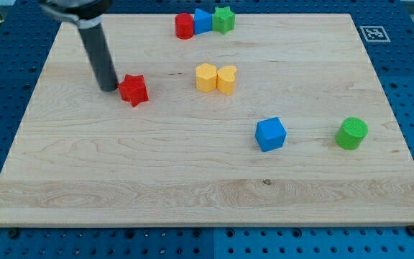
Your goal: Move the red star to the bottom left of the red circle
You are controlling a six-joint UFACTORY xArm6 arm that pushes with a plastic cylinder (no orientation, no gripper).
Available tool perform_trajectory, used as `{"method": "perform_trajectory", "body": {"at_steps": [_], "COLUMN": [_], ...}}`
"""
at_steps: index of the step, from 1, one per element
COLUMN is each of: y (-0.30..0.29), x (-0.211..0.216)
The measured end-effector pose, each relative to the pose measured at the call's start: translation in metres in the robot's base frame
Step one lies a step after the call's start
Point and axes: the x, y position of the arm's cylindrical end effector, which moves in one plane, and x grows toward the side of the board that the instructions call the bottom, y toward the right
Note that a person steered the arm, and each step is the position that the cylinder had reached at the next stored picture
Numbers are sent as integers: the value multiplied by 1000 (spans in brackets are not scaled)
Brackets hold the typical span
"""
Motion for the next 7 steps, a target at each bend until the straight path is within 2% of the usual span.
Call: {"method": "perform_trajectory", "body": {"at_steps": [1,2,3,4,6,7], "y": [-1,45,73,74,43,42], "x": [41,27,-30,-68,-55,-87]}}
